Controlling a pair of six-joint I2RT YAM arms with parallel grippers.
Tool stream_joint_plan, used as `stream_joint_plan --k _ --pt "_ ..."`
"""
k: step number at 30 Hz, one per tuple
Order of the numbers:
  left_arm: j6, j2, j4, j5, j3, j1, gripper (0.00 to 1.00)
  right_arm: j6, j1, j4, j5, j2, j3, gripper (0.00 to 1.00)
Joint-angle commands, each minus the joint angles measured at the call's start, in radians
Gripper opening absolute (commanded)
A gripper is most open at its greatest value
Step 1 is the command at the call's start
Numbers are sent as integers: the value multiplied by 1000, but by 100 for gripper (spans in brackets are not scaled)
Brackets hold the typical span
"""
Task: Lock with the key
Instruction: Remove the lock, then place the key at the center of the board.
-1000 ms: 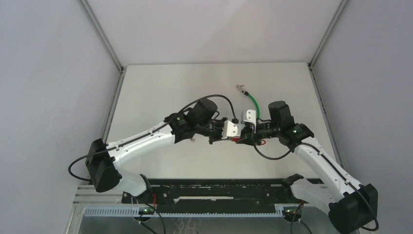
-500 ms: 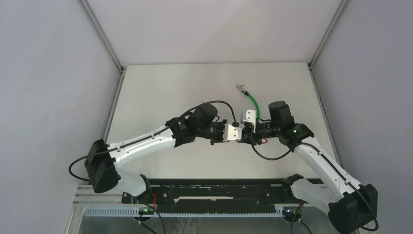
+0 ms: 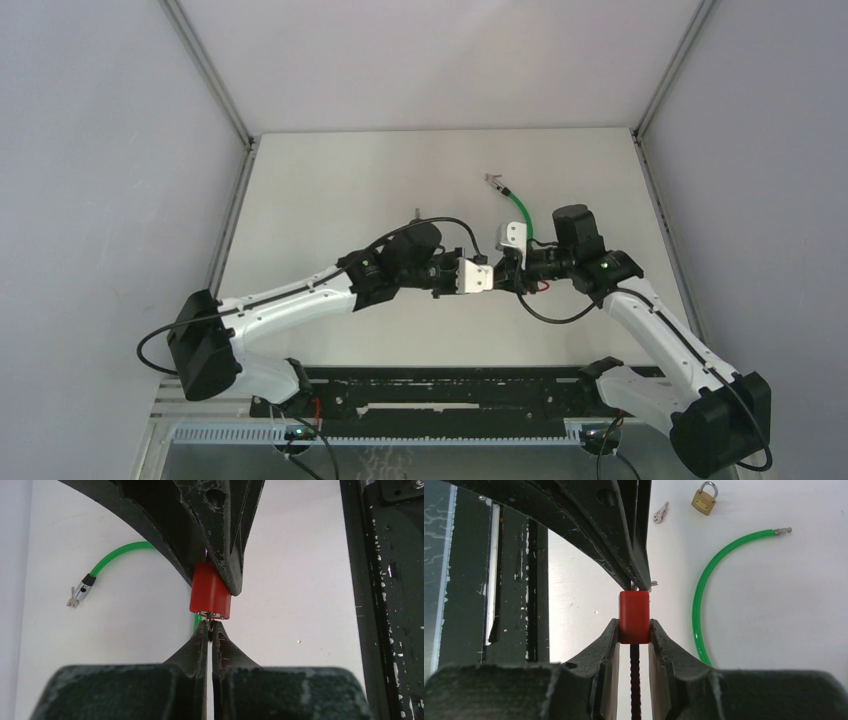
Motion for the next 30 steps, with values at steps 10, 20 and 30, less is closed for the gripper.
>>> stream_joint_plan --k 10,20,30 --pt "-66 -39 -55 62 -4 113 0 -53 -11 6 116 -118 -27 0" --pt "79 -82 47 -190 -101 66 0 -41 -78 -103 -29 -20 41 0" --pt "70 -76 -91 -120 -66 79 0 31 -80 -42 50 -17 39 0"
